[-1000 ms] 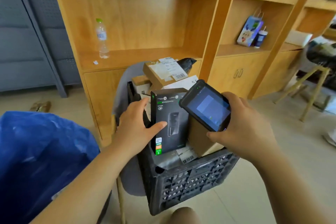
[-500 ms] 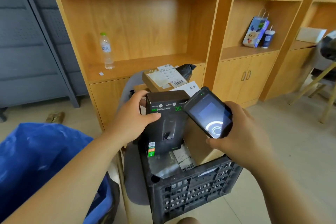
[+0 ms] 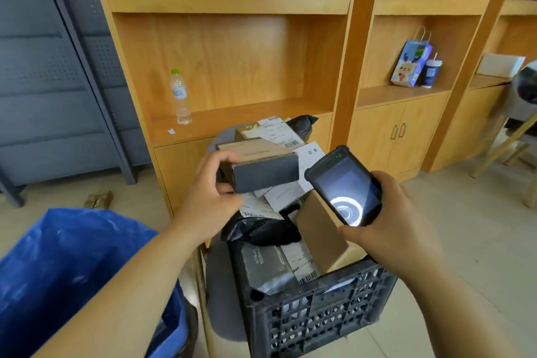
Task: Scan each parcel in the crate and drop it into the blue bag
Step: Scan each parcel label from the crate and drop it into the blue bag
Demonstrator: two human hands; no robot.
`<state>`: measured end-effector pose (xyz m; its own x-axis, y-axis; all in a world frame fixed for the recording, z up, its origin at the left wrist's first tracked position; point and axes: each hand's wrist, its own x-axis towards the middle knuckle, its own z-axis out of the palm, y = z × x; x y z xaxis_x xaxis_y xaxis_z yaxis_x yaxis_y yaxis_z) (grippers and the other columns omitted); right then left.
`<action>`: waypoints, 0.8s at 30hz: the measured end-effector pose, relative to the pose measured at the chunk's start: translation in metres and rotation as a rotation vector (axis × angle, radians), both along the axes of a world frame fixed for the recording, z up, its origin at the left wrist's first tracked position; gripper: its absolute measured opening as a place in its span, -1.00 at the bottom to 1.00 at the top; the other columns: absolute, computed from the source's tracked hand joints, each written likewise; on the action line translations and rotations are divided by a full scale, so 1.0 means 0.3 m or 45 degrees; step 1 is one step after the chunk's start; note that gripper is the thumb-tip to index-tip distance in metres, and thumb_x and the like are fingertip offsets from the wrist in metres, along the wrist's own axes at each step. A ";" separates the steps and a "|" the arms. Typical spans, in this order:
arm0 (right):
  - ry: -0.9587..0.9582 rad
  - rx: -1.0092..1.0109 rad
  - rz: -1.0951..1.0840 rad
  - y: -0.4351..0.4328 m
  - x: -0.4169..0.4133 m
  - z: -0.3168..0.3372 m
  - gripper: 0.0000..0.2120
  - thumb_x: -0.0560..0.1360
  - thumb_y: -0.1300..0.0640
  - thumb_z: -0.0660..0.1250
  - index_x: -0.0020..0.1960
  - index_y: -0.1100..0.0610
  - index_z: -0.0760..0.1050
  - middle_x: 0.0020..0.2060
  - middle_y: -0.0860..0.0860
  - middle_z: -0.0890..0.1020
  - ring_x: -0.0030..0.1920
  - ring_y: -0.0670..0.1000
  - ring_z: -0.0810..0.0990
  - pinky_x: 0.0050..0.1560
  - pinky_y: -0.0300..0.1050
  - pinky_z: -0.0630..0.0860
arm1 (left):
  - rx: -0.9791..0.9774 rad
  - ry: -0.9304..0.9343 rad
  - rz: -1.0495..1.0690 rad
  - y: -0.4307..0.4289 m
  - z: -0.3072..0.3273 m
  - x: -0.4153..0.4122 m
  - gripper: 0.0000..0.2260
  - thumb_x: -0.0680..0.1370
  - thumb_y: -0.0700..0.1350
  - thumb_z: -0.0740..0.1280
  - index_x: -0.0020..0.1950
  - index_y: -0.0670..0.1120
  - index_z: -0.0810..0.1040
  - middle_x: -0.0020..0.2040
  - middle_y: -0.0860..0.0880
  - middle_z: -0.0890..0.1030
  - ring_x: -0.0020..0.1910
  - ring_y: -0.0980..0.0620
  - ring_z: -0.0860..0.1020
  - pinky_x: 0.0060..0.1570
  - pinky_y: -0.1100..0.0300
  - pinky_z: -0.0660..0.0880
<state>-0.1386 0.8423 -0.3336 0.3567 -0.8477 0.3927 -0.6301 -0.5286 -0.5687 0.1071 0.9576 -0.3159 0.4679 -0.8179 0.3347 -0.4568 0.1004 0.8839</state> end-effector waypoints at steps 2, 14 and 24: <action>0.048 0.001 -0.023 0.007 -0.009 -0.014 -0.17 0.12 -0.09 0.49 0.31 -0.09 0.19 0.01 -0.09 0.46 -0.06 0.07 0.51 -0.13 0.10 0.53 | -0.019 0.143 -0.022 0.003 -0.062 0.005 -0.58 0.47 -0.38 0.35 0.06 0.15 0.46 0.30 0.05 0.37 -0.04 0.08 0.60 -0.04 0.08 0.60; 0.077 0.035 -0.001 0.020 0.007 -0.040 -0.18 0.11 -0.08 0.50 0.29 -0.09 0.22 -0.03 -0.10 0.45 -0.09 0.04 0.48 -0.15 0.07 0.52 | 0.253 0.259 0.435 0.005 -0.171 0.045 -0.22 0.39 -0.18 0.52 0.49 0.04 0.18 0.40 0.01 0.32 0.21 0.07 0.41 0.10 0.23 0.39; 0.278 0.061 0.097 0.071 0.078 -0.044 -0.09 0.15 -0.09 0.50 0.39 -0.01 0.16 0.11 -0.01 0.47 0.01 0.07 0.49 -0.09 0.07 0.53 | 0.382 0.780 0.150 0.043 -0.233 0.072 -0.70 0.35 -0.33 0.51 -0.06 -0.03 0.54 -0.10 0.03 0.71 0.01 -0.02 0.64 -0.18 0.16 0.61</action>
<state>-0.1152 0.8635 -0.3467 0.4923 -0.8309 0.2595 -0.7003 -0.5551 -0.4488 0.1286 0.9705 -0.3856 0.5921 -0.7658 -0.2508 0.1405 -0.2084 0.9679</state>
